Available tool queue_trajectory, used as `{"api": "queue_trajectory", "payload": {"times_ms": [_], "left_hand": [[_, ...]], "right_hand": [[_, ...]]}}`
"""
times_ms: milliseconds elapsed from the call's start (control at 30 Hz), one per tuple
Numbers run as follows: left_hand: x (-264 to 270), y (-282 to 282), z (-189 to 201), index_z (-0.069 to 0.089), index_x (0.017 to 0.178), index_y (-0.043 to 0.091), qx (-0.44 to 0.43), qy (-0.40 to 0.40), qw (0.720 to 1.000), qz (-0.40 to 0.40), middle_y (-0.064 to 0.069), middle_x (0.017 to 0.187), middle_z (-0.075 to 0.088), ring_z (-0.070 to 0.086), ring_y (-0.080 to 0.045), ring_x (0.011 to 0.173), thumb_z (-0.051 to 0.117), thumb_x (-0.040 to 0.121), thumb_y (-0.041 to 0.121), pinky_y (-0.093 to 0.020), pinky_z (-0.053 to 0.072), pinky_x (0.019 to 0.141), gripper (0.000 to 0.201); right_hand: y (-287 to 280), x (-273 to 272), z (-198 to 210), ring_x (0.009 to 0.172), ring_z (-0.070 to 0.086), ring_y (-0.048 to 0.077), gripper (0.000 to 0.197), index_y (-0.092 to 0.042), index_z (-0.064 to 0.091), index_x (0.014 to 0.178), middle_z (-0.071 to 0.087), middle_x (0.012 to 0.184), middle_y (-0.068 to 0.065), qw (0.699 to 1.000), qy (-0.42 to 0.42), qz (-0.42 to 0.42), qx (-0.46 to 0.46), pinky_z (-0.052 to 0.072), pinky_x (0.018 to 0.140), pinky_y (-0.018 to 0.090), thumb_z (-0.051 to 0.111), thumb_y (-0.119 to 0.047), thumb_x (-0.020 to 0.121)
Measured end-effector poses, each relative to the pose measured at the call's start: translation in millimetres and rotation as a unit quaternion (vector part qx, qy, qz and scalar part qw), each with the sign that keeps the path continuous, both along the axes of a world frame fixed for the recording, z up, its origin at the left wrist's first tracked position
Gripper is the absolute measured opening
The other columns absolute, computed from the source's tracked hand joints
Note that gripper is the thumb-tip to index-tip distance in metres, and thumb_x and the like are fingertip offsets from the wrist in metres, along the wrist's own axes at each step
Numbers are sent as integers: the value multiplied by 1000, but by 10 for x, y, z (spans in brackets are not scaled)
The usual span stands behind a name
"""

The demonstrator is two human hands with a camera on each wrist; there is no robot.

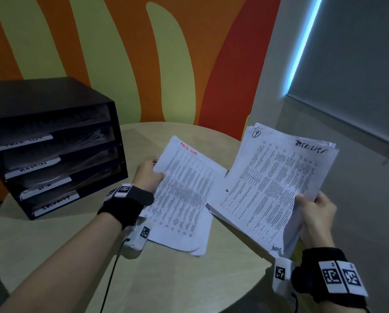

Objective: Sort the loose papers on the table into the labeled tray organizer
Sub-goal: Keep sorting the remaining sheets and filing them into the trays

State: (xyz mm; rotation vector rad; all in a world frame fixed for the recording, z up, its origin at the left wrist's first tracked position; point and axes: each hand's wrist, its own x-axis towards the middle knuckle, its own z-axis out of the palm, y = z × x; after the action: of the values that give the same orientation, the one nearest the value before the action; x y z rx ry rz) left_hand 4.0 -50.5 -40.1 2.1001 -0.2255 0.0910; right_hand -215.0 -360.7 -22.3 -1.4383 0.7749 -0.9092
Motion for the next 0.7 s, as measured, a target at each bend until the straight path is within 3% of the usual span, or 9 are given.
{"api": "queue_trajectory", "payload": {"times_ms": [67,100,200,267,333,400,500,633,700], "left_hand": [[-34,177,285,55,105,11,-154,-13,988,2,-8,98,69,68,-25,85,63,82,0,-39,56,76,26],[-49,258,437,53,106,10,-202,-33,979,5,-5,96,69,68,-20,82,62,84,-1,-36,57,72,27],[-83,430,824,43,111,12,-249,-101,963,33,2,98,62,61,0,80,61,90,-1,-12,50,60,30],[-124,441,967,37,116,16,-284,-97,954,11,-3,109,58,61,0,86,62,92,2,-12,49,62,37],[-191,343,998,35,121,17,-285,-72,956,-18,-1,106,59,63,2,82,64,91,2,-15,51,60,44],[-249,165,899,45,121,13,-263,-36,963,-53,5,96,62,65,4,72,64,90,2,-16,52,58,38],[-360,-121,688,64,102,7,-201,-4,976,-88,-5,88,68,65,-18,74,63,91,6,-27,51,63,10],[-481,-355,475,61,103,4,-188,11,976,-113,-3,82,62,61,-6,69,51,97,3,-10,44,52,12],[-484,-390,411,57,114,0,-205,22,973,-101,-2,91,62,60,-7,77,49,98,4,-5,44,55,18]], "right_hand": [[-8,5,-18,78,57,23,13,-3,62,91,62,87,11,1000,8,-2,4,46,71,36,53,6,90],[-11,12,-29,80,57,24,13,-3,62,92,62,89,12,1000,11,-3,6,46,73,37,53,6,90],[13,36,-68,80,60,27,12,-3,64,93,65,91,16,1000,24,8,8,48,72,37,54,3,90],[61,56,-79,79,61,28,11,-4,65,93,66,91,15,999,32,23,2,48,70,37,55,1,90],[149,93,-63,80,62,29,14,-11,65,87,67,89,12,998,32,45,-4,48,70,37,56,0,89],[285,145,-22,80,63,27,19,-16,65,84,68,87,7,997,25,79,3,48,67,32,56,1,88],[521,213,62,80,68,26,22,-16,68,90,72,89,7,989,14,143,17,53,67,36,55,2,90],[767,248,153,73,71,24,16,-5,68,97,75,86,9,978,-7,210,11,57,61,32,52,-5,97],[850,260,177,82,73,23,23,-5,68,102,75,92,8,974,-29,226,17,60,69,35,48,-15,101]]}}
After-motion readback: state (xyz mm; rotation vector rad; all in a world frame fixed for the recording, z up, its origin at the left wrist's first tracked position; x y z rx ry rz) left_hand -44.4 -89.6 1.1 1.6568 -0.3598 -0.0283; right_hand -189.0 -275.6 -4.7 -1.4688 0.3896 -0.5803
